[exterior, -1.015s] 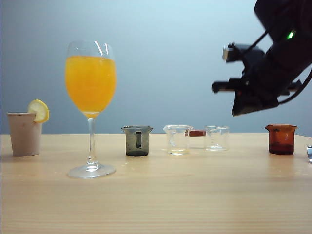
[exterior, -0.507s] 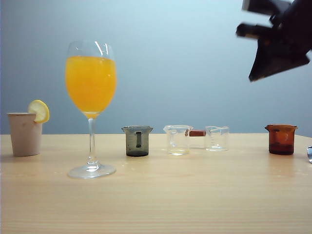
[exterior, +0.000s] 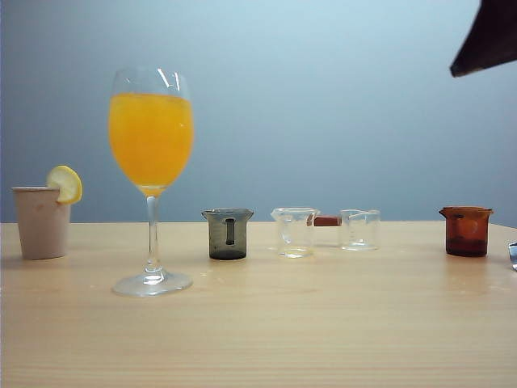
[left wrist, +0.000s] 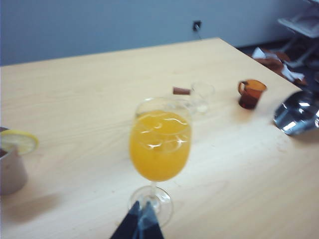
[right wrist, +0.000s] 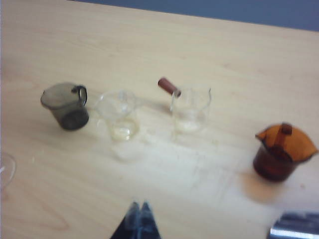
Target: Pick up the third measuring cup from the left, pour the pineapple juice inside into the goblet, and finally put the measuring cup back in its original place.
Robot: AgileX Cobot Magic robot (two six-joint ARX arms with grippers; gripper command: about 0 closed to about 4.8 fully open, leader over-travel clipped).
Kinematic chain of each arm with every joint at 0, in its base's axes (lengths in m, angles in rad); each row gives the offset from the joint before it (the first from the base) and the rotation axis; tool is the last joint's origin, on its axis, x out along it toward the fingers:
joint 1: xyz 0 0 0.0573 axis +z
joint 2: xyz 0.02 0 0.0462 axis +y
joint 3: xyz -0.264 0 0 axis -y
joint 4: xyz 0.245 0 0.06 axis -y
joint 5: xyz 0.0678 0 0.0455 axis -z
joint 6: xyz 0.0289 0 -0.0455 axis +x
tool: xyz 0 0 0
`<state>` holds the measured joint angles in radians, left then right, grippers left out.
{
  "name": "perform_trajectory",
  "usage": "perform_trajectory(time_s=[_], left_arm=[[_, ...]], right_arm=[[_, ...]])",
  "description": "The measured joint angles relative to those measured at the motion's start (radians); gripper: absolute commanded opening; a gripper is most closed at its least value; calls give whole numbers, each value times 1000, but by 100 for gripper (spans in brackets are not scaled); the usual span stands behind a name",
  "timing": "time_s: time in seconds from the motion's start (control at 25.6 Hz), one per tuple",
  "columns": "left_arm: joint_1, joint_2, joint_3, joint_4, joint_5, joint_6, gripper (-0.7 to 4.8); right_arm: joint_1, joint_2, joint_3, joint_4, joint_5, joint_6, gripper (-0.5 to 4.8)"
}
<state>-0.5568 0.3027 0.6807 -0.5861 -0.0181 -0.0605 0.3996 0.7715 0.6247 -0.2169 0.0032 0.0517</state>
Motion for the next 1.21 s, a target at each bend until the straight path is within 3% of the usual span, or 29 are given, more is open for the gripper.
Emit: perform_trajectory(time_s=[0.35, 0.55, 0.78, 1.21], left_arm=[[0, -152, -147, 71, -20, 0, -5], [0, -261, -274, 166, -61, 0, -5], [0, -301, -375, 229, -64, -21, -5], [0, -301, -586, 513, -71, -22, -5]], right_arm=[[0, -232, -198, 82, 0, 0, -1], [0, -393, -293, 113, 88, 0, -1], [0, -467, -296, 129, 196, 0, 0], [0, -488, -296, 122, 202, 0, 0]])
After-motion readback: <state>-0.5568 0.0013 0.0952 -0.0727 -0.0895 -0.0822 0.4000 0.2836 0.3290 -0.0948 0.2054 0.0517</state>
